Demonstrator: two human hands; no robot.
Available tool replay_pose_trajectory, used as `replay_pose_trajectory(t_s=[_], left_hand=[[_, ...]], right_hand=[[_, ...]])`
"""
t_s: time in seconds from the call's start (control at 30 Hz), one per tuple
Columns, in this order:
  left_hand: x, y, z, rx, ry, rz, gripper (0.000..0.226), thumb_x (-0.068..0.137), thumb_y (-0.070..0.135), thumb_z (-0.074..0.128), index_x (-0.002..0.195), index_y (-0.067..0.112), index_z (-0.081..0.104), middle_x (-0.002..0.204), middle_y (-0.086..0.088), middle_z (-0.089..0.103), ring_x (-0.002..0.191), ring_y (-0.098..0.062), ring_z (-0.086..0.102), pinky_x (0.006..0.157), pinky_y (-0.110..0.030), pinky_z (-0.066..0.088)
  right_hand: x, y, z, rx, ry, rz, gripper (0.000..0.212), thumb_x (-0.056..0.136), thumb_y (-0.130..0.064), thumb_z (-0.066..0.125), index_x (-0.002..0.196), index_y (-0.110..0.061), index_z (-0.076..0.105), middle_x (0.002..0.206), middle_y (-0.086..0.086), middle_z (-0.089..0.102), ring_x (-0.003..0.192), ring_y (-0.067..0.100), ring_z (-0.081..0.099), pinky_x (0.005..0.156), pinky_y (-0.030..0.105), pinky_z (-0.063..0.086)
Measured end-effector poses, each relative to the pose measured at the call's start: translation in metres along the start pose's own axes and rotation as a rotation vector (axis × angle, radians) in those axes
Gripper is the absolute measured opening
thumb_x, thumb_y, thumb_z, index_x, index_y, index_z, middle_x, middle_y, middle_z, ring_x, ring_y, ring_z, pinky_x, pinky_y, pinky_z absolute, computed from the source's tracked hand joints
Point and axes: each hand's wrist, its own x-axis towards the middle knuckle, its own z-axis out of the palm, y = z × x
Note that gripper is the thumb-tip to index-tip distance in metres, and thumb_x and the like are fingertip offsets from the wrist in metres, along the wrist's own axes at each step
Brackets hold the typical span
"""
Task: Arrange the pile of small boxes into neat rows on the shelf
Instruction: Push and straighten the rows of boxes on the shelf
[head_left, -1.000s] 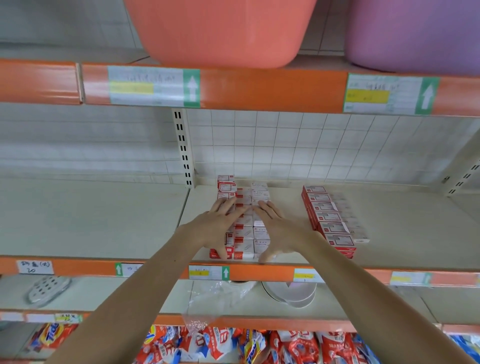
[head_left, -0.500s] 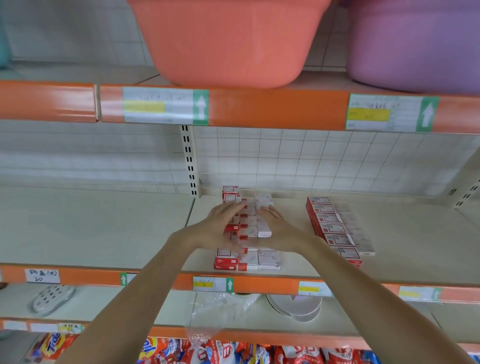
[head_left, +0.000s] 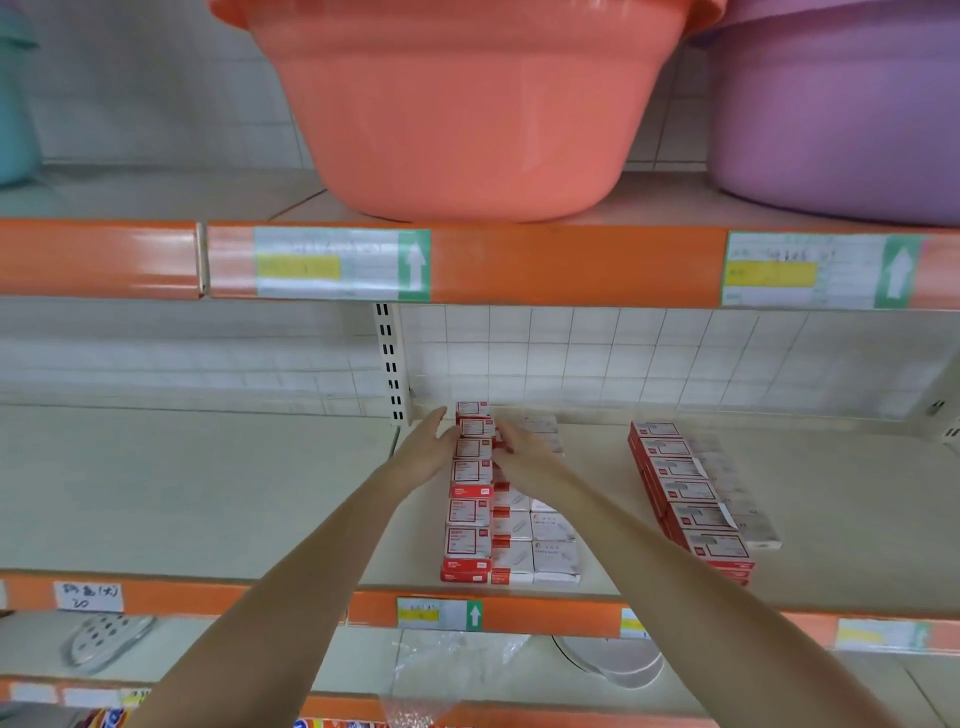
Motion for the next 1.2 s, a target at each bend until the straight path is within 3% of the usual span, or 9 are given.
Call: replay_pose_trajectory(t_s=[0.1, 0.17, 0.23, 0.3, 0.47, 0.63, 0.77, 1.0, 1.2], left_hand=[[0.0, 0.002, 0.004, -0.092, -0.07, 0.008, 0.052, 0.107, 0.032, 0.036, 0.155, 0.019, 0.021, 0.142, 0.012, 0.033, 0.138, -0.011, 0.033, 0.103, -0.016, 0.022], [0.003, -0.003, 0.006, -0.14, -0.106, 0.025, 0.048, 0.106, 0.035, 0.038, 0.152, 0.029, 0.027, 0.148, 0.01, 0.04, 0.131, -0.012, 0.047, 0.113, -0.029, 0.033], [0.009, -0.013, 0.009, -0.146, -0.12, 0.066, 0.044, 0.105, 0.038, 0.04, 0.148, 0.032, 0.033, 0.139, 0.002, 0.056, 0.119, -0.015, 0.06, 0.105, -0.042, 0.047], [0.01, -0.015, 0.013, -0.106, -0.102, 0.109, 0.039, 0.105, 0.036, 0.039, 0.144, 0.03, 0.038, 0.128, 0.004, 0.061, 0.11, -0.011, 0.064, 0.098, -0.038, 0.053], [0.016, -0.01, 0.013, -0.037, 0.012, 0.169, 0.031, 0.105, 0.033, 0.042, 0.134, 0.023, 0.044, 0.122, 0.003, 0.06, 0.105, -0.01, 0.063, 0.09, -0.032, 0.055], [0.032, -0.014, 0.013, -0.087, -0.007, 0.122, 0.045, 0.104, 0.036, 0.042, 0.146, 0.022, 0.034, 0.128, -0.001, 0.06, 0.108, -0.016, 0.065, 0.093, -0.042, 0.056], [0.035, -0.016, 0.017, -0.102, -0.023, 0.122, 0.027, 0.106, 0.03, 0.037, 0.13, 0.028, 0.047, 0.109, 0.001, 0.068, 0.095, -0.017, 0.07, 0.087, -0.042, 0.058], [0.037, -0.015, 0.023, -0.098, 0.032, 0.143, 0.026, 0.107, 0.024, 0.032, 0.128, 0.025, 0.046, 0.113, 0.001, 0.065, 0.101, -0.016, 0.065, 0.093, -0.041, 0.053], [0.038, -0.015, 0.026, -0.096, 0.053, 0.119, 0.031, 0.107, 0.029, 0.029, 0.137, 0.021, 0.036, 0.112, 0.005, 0.061, 0.099, -0.012, 0.064, 0.089, -0.035, 0.054]], right_hand=[[0.007, 0.0, 0.007, -0.033, 0.001, 0.015, 0.024, 0.099, -0.015, 0.042, 0.119, -0.025, 0.054, 0.098, -0.002, 0.065, 0.088, 0.013, 0.063, 0.069, 0.017, 0.051], [0.008, 0.0, 0.01, -0.059, 0.013, 0.019, 0.025, 0.099, -0.016, 0.046, 0.123, -0.023, 0.05, 0.093, -0.004, 0.061, 0.076, 0.005, 0.056, 0.055, 0.01, 0.042], [0.012, 0.001, 0.013, -0.103, 0.029, 0.018, 0.03, 0.097, -0.017, 0.051, 0.127, -0.019, 0.048, 0.092, -0.002, 0.062, 0.069, 0.004, 0.056, 0.046, 0.011, 0.039], [0.014, 0.004, 0.016, -0.135, 0.039, 0.037, 0.04, 0.096, -0.014, 0.051, 0.134, -0.022, 0.043, 0.09, -0.002, 0.064, 0.068, 0.006, 0.058, 0.044, 0.014, 0.037], [0.025, 0.012, 0.017, -0.077, 0.1, 0.052, 0.04, 0.089, -0.023, 0.053, 0.128, -0.025, 0.047, 0.096, -0.005, 0.067, 0.082, 0.013, 0.066, 0.069, 0.037, 0.059], [0.03, 0.008, 0.007, 0.016, 0.09, 0.098, 0.038, 0.092, -0.016, 0.06, 0.125, -0.026, 0.046, 0.101, -0.005, 0.065, 0.085, 0.009, 0.062, 0.063, 0.022, 0.05], [0.035, 0.006, 0.007, 0.0, 0.042, 0.08, 0.038, 0.09, -0.018, 0.06, 0.126, -0.026, 0.051, 0.103, -0.007, 0.067, 0.09, 0.009, 0.063, 0.076, 0.029, 0.056], [0.032, 0.009, 0.014, 0.017, 0.06, 0.082, 0.046, 0.087, 0.003, 0.048, 0.124, -0.026, 0.05, 0.096, 0.0, 0.066, 0.083, 0.014, 0.065, 0.063, 0.029, 0.056], [0.035, 0.012, 0.015, -0.004, 0.051, 0.09, 0.038, 0.092, -0.001, 0.047, 0.125, -0.02, 0.048, 0.09, 0.003, 0.064, 0.071, 0.013, 0.061, 0.046, 0.017, 0.04]])
